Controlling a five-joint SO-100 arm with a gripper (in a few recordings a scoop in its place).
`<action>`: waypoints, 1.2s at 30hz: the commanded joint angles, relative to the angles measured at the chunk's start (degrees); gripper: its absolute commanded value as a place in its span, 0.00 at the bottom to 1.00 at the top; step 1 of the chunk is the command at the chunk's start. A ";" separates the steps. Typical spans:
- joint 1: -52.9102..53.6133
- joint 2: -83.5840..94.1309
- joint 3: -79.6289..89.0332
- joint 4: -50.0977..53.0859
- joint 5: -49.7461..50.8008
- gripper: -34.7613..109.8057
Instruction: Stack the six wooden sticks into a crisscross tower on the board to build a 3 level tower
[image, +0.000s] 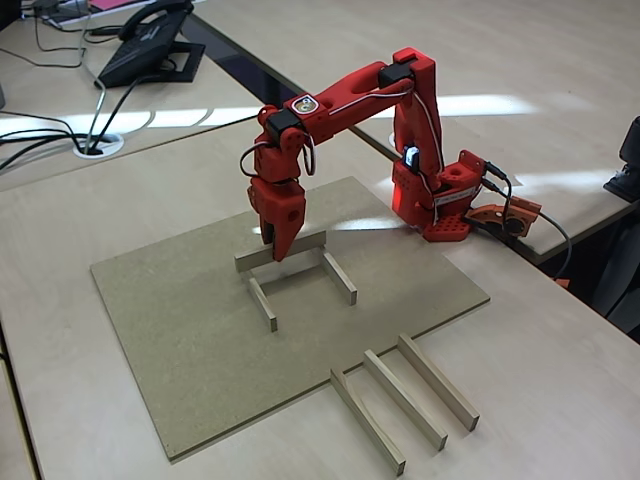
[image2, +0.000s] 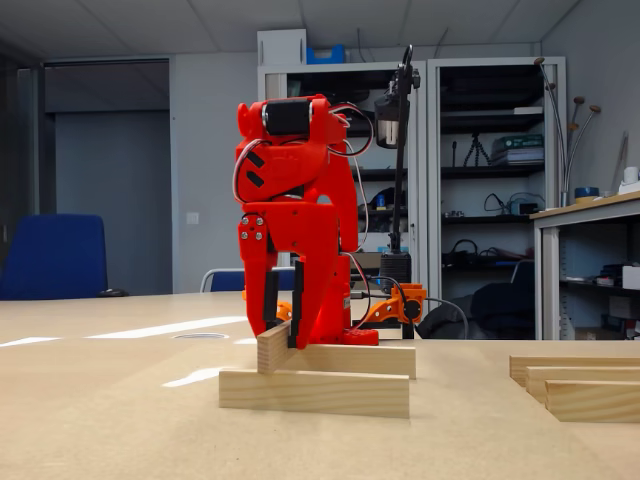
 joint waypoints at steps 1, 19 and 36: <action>0.79 3.08 0.53 -0.18 -0.44 0.34; -0.62 4.75 1.58 -1.76 -1.14 0.40; -8.44 13.10 -4.31 4.57 0.70 0.44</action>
